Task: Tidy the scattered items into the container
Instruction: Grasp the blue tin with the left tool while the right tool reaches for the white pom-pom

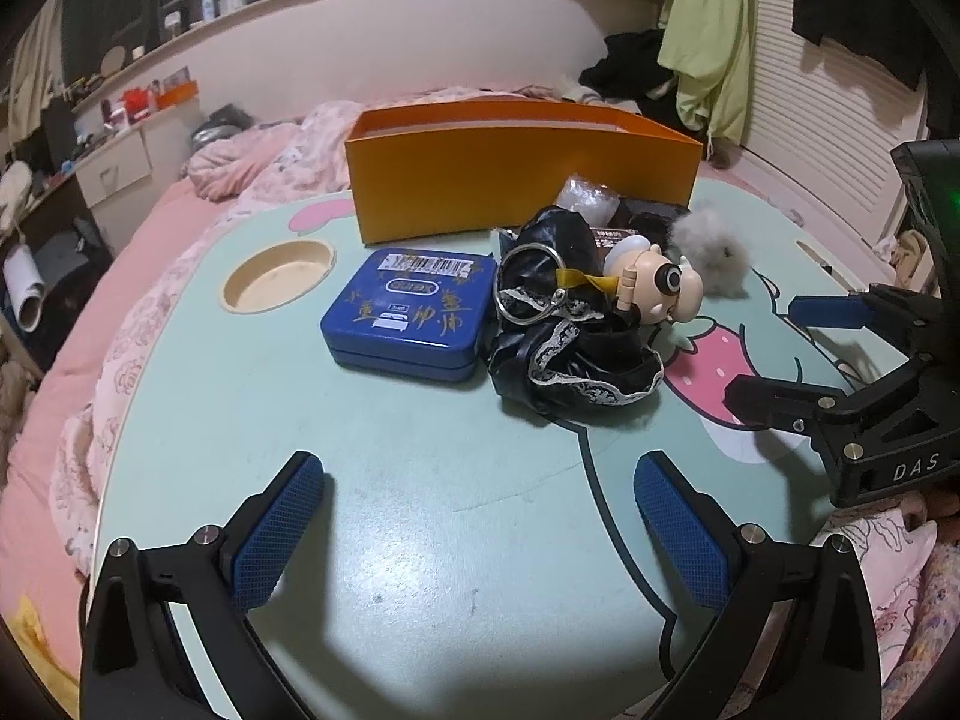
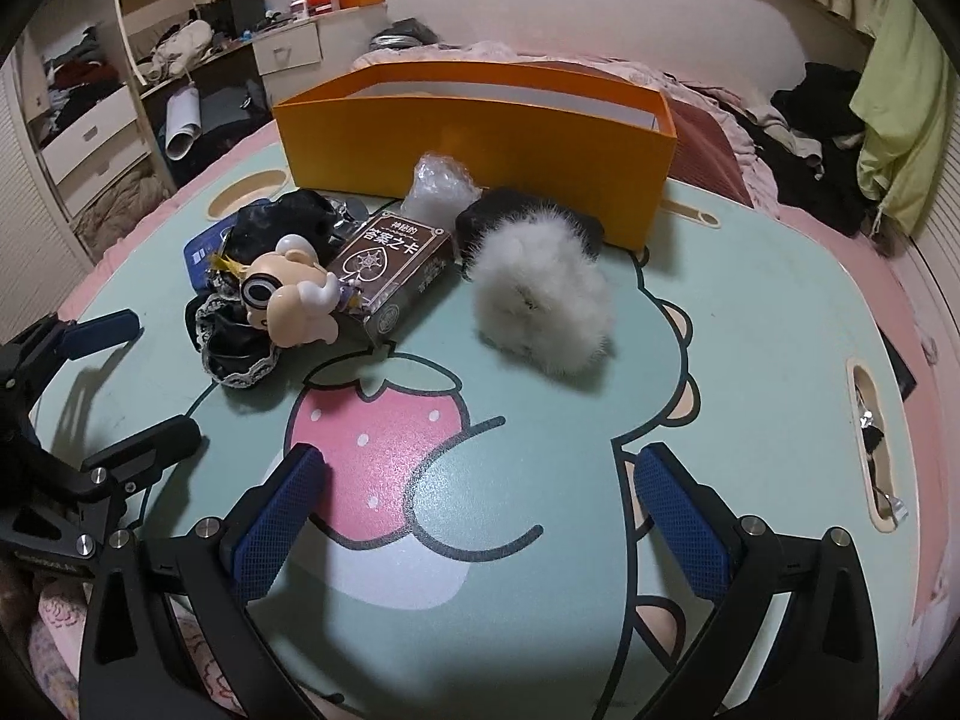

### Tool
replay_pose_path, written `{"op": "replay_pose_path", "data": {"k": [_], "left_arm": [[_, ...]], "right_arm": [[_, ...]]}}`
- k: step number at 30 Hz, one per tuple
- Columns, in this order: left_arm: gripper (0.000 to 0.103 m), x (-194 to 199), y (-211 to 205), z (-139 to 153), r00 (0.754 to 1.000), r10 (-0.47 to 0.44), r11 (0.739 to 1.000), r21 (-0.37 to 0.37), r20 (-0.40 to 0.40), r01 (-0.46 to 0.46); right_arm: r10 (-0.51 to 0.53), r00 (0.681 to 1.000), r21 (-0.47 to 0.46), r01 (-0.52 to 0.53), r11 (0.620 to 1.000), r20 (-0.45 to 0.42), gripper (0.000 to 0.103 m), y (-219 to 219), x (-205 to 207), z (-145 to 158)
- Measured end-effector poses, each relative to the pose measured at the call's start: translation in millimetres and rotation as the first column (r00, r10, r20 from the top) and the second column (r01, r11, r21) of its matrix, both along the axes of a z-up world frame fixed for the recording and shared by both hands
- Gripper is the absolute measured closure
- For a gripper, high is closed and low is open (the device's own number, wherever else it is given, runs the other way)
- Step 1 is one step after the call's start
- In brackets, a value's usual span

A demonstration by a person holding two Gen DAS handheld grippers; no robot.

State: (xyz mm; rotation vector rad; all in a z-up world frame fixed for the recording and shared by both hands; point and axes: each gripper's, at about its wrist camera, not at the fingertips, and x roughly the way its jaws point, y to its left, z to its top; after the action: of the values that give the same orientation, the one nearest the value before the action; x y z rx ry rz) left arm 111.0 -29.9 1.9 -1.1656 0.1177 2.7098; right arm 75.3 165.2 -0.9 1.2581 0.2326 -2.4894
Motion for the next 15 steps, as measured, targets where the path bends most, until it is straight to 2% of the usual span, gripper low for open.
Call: {"op": "replay_pose_path", "data": {"k": [1,4,7,8,10,13,15], "left_arm": [[0.006,0,-2,4,1.000,-0.002,1.000,0.009,-0.007,0.002],[0.009,-3,-15,24,0.998,0.012,0.999,0.046,-0.054,-0.010],[0.015,-22,-30,41,0.997,0.029,0.998,0.053,-0.074,-0.025],[0.019,-30,-33,42,0.998,0.023,0.999,0.049,-0.064,-0.019],[0.035,-48,-34,38,1.000,0.006,1.000,0.018,-0.017,-0.006],[0.037,-67,-28,29,0.999,-0.019,0.999,-0.031,0.033,0.020],[0.037,-74,-24,26,0.997,-0.052,0.999,-0.011,0.057,0.052]], "right_arm": [[0.000,1.000,-0.001,0.000,1.000,-0.001,0.000,0,0,0],[-0.001,1.000,-0.008,0.001,1.000,-0.002,0.000,1,0,0],[-0.002,1.000,-0.017,0.002,1.000,-0.003,0.000,2,0,0],[-0.002,1.000,-0.019,0.002,1.000,-0.003,0.000,3,-1,0],[-0.001,1.000,-0.019,0.001,1.000,-0.003,0.000,3,-1,0],[-0.001,1.000,-0.021,0.001,1.000,-0.003,0.000,3,-1,1],[-0.001,1.000,-0.022,0.001,1.000,-0.003,0.000,4,-1,1]]}}
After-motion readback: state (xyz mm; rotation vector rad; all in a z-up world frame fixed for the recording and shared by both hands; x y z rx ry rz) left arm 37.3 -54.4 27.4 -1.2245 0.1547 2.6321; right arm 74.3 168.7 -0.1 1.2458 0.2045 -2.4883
